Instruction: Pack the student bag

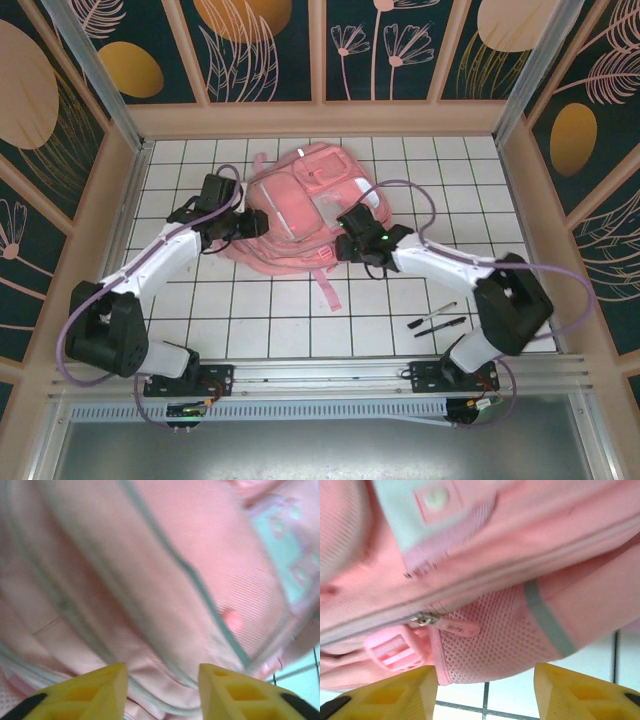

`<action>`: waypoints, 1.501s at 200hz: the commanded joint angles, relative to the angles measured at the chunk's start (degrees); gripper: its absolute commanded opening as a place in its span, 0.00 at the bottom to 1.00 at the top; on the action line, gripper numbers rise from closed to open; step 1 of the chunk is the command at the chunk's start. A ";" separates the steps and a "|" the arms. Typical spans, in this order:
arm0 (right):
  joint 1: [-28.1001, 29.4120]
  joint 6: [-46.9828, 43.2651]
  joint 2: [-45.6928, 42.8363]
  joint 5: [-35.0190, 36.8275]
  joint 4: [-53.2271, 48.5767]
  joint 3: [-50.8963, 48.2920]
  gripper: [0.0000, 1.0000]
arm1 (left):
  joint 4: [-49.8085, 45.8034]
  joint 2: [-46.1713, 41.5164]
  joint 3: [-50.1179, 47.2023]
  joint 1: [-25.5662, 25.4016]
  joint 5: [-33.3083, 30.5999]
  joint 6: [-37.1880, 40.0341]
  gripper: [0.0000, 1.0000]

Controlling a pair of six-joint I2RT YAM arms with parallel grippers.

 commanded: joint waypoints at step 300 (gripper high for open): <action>-10.42 -61.53 -9.13 -39.07 52.88 -24.20 0.58 | -10.44 24.10 33.02 -17.72 6.87 -1.70 0.00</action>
